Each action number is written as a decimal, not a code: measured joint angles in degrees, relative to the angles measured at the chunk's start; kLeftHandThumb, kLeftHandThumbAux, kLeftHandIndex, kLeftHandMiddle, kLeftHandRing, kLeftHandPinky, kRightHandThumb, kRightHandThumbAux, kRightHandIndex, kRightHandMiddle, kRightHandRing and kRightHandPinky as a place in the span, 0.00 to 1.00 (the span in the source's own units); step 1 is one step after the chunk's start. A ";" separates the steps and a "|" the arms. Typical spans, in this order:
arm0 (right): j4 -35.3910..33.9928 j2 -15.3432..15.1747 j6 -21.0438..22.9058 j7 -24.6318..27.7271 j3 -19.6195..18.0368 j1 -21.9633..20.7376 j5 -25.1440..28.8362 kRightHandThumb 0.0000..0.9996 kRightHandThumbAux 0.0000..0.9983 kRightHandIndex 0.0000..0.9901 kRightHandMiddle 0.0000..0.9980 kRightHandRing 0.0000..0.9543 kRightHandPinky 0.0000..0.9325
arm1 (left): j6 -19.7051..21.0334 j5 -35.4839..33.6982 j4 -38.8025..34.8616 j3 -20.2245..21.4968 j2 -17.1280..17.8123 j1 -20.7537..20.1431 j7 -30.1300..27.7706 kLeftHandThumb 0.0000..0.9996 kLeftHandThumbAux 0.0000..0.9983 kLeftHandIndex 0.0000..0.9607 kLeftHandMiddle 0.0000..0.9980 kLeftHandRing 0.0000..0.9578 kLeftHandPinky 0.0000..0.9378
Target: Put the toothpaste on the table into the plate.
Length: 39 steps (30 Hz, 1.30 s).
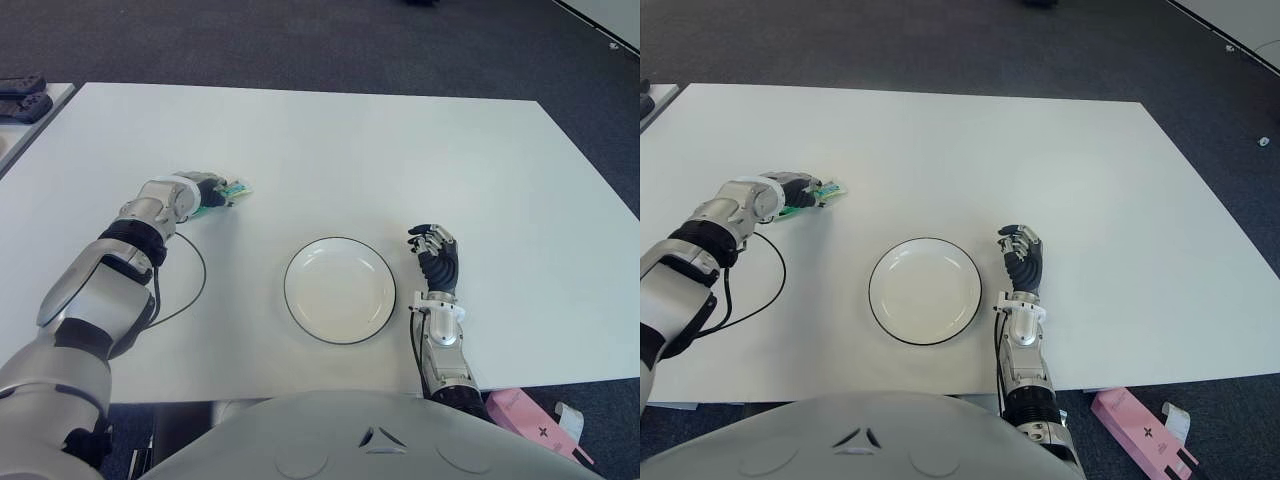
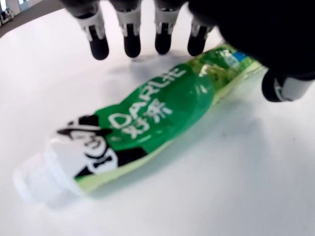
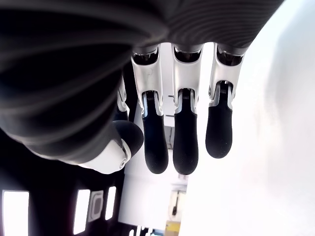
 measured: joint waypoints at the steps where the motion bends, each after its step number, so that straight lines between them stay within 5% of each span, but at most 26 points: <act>1: -0.04 0.00 0.00 0.05 0.00 0.03 0.00 0.71 0.73 0.43 0.48 0.54 0.57 | 0.01 -0.03 -0.03 0.00 0.00 0.07 0.03 0.39 0.24 0.00 0.00 0.00 0.00; 11: -0.61 0.03 0.01 0.13 -0.14 0.64 -0.01 0.71 0.73 0.43 0.48 0.54 0.58 | 3.18 -0.72 -3.83 1.15 0.04 4.52 3.17 0.42 0.26 0.00 0.00 0.00 0.02; 18: -0.98 0.03 0.00 0.12 -0.20 1.09 -0.01 0.71 0.73 0.43 0.49 0.54 0.57 | 7.01 -2.35 -4.09 3.68 -3.69 10.32 18.65 0.56 0.34 0.01 0.11 0.18 0.31; 27: -1.49 0.13 0.06 0.13 -0.23 1.55 0.00 0.71 0.73 0.43 0.49 0.53 0.55 | 8.04 -4.76 -3.04 7.15 -8.69 15.69 37.09 0.70 0.38 0.08 0.20 0.27 0.44; 39: -2.22 0.09 0.67 0.00 -0.30 2.18 -0.10 0.71 0.73 0.43 0.49 0.53 0.55 | 3.98 -6.38 0.54 8.45 -10.11 16.55 46.18 0.73 0.40 0.18 0.28 0.37 0.51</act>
